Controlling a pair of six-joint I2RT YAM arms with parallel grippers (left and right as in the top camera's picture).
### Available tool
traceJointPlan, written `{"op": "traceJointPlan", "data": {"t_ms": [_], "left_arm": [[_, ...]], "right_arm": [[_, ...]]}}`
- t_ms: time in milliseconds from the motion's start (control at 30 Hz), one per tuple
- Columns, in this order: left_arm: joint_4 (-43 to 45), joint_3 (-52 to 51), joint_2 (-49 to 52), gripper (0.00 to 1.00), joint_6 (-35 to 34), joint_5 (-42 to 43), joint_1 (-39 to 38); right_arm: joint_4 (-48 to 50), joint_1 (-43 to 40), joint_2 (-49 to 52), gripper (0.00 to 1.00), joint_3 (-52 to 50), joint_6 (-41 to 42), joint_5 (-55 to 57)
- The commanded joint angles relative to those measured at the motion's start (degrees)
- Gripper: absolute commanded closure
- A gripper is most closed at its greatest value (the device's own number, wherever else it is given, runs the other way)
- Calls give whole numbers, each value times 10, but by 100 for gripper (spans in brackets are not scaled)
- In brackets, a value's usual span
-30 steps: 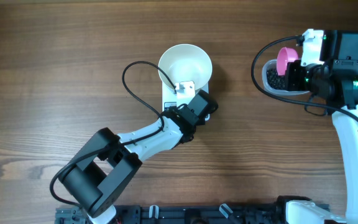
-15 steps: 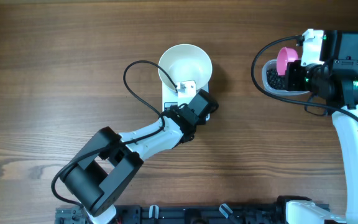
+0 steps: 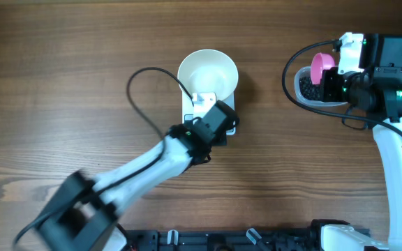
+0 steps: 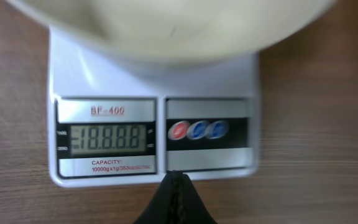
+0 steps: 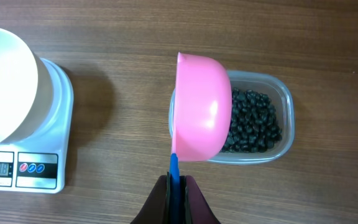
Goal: Scoop item into bowl and weigh 150g on scale
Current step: 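Retract the left gripper back from the scale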
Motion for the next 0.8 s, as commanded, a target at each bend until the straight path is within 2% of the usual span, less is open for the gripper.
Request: {"op": "traceJointPlan", "data": {"t_ms": [0,33,100,133,200,267,300,333,467,567,667,767], "left_arm": [[-15,1,-110,92,35,-5,7],[-20,1,-133,89,35,-16,10],[-31,1,-181,78,35,-47,24],[-36,1,-199,68,35,-64,32],[-54,1,-237,33,35,-108,55],[-83,1,-272,28,34,-143,83],[-98,1,-286,6,34,-151,95],[-113,1,-298,0,34,-153,105],[-214,1,-330,0,31,-141,146],[-221,1,-329,0,39,-149,152],[-178,1,-329,0,148,-122,188],[-146,10,-329,0,293,42,283]], "right_arm": [[3,-1,-7,95,9,9,-14],[3,-1,-7,96,9,9,-15],[3,-1,-7,96,9,9,-23],[3,-1,-7,96,9,9,-24],[2,-1,-7,96,9,9,-25],[-14,-1,-7,96,9,9,-40],[-23,-1,-7,96,9,9,-49],[-33,-1,-7,96,9,9,-57],[-58,-1,-7,96,8,9,-118],[-36,-1,-7,96,8,5,-125],[-22,-1,-7,96,8,-8,-123],[-17,-1,-7,96,8,-2,-123]]}}
